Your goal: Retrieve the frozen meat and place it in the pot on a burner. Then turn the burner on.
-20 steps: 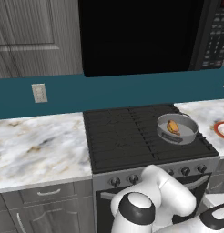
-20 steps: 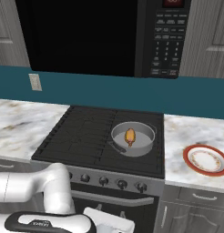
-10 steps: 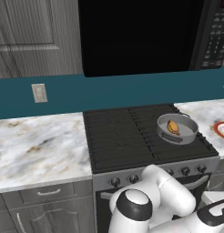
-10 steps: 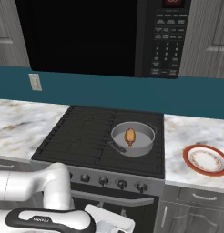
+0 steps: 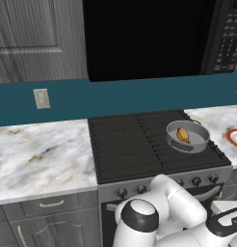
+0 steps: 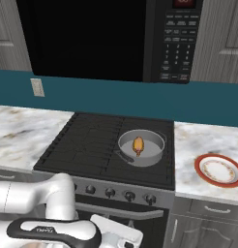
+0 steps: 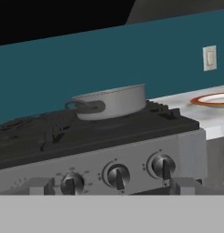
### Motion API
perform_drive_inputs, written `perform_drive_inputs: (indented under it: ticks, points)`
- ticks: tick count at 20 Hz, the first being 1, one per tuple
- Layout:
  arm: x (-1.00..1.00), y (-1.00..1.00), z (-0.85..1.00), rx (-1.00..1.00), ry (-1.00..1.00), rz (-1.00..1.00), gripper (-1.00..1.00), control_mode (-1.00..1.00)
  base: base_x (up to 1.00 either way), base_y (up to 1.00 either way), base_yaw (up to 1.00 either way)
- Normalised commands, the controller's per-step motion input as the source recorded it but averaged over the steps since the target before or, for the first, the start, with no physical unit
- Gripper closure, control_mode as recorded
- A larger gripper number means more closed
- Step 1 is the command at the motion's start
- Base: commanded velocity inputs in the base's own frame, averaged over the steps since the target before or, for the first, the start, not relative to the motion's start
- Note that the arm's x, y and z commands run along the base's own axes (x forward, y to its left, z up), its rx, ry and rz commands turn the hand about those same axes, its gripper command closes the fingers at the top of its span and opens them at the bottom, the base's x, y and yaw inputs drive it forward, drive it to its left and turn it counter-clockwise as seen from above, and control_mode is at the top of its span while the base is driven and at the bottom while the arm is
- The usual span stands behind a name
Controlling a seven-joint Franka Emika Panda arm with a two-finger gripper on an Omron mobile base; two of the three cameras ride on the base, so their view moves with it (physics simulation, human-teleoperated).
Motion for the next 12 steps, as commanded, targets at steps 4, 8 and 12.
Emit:
perform_drive_inputs:
  ticks: [4,8,12]
  points:
    - [0.27,0.0,0.0,0.0,0.0,0.0,-1.0,-1.0,0.0,0.0,0.0]
    - [0.23,0.0,0.0,0.0,0.0,0.0,-1.0,-1.0,0.0,0.0,0.0]
    - [0.11,0.0,0.0,0.0,0.0,0.0,-1.0,-1.0,0.0,0.0,0.0]
